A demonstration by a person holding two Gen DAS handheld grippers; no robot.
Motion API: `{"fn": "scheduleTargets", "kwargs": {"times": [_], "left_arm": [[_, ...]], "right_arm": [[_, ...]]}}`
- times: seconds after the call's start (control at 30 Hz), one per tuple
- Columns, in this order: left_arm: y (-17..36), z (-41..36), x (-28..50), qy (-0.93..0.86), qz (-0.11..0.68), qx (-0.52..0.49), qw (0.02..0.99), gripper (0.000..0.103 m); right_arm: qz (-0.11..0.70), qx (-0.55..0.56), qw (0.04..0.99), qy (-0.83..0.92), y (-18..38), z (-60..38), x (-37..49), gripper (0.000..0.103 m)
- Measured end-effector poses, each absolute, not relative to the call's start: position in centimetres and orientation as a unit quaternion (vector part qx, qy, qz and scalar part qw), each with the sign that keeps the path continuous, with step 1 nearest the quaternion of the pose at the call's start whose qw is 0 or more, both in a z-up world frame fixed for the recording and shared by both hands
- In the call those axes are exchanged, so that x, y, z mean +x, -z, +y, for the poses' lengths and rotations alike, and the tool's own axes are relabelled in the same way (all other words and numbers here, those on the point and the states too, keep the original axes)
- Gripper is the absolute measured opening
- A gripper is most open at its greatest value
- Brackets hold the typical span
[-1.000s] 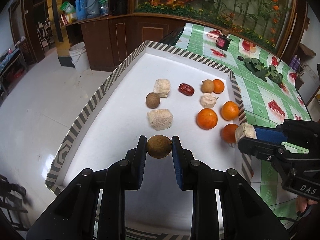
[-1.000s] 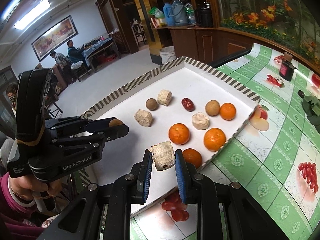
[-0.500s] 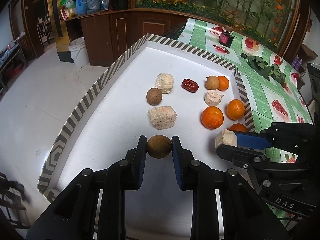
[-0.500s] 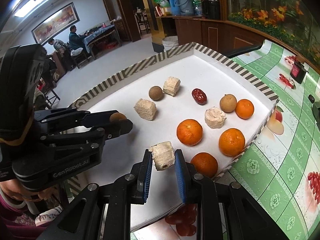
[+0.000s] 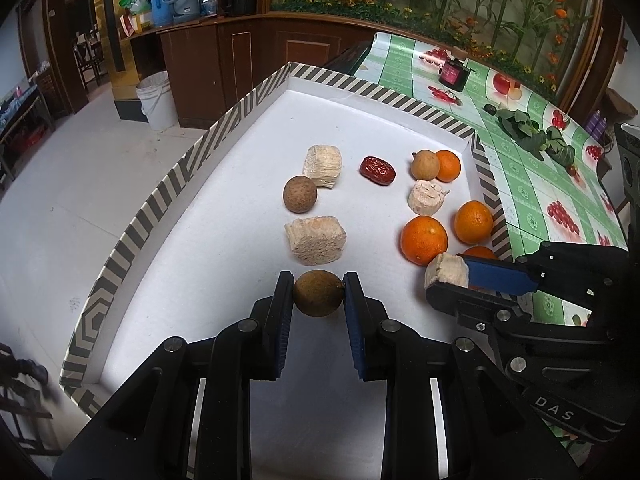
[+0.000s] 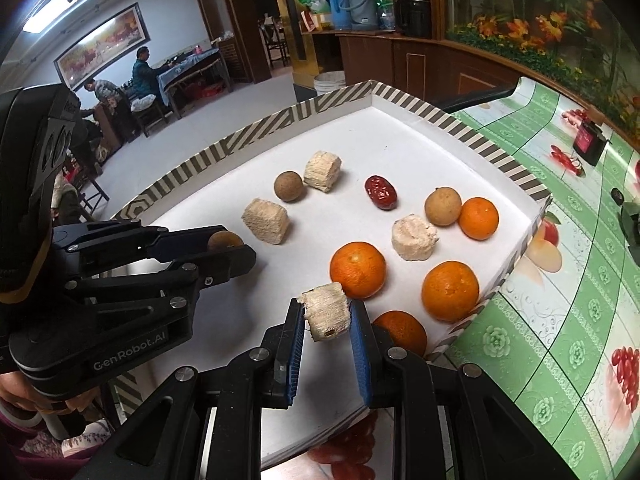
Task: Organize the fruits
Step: 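Carry the brown fruit with the left gripper while the right carries the beige cake to the tray, then open the left gripper over the tray while the right releases the beige cake there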
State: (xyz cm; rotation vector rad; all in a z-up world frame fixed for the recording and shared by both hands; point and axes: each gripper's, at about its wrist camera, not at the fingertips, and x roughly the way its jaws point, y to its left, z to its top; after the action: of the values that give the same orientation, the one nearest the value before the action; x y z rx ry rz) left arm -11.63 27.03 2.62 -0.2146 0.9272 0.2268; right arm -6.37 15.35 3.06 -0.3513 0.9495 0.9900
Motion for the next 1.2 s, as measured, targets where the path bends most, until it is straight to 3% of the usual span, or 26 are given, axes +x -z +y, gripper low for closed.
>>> {"fn": "scheduleTargets", "kwargs": {"times": [0.33, 0.37, 0.5, 0.9, 1.2], "left_arm": [[-2.2, 27.0, -11.4, -0.125, 0.455, -0.105, 0.875, 0.025], [-2.2, 26.9, -11.5, -0.127, 0.455, -0.103, 0.875, 0.027], [-2.6, 26.4, -11.8, -0.134, 0.444, -0.103, 0.88, 0.049], [-5.4, 21.9, -12.1, -0.141, 0.385, -0.076, 0.909, 0.05], [-5.9, 17.4, -11.9, -0.11, 0.383, -0.065, 0.915, 0.05]], "right_arm": [[0.433, -0.169, 0.763, -0.449, -3.2, 15.0, -6.7, 0.025], [0.432, -0.165, 0.765, -0.449, -3.3, 14.8, -6.7, 0.025], [0.425, -0.142, 0.774, -0.448, -4.4, 13.1, -6.9, 0.025], [0.407, -0.078, 0.808, -0.418, -6.5, 8.1, -6.7, 0.025], [0.403, -0.049, 0.828, -0.386, -6.9, 3.7, -6.2, 0.025]]}}
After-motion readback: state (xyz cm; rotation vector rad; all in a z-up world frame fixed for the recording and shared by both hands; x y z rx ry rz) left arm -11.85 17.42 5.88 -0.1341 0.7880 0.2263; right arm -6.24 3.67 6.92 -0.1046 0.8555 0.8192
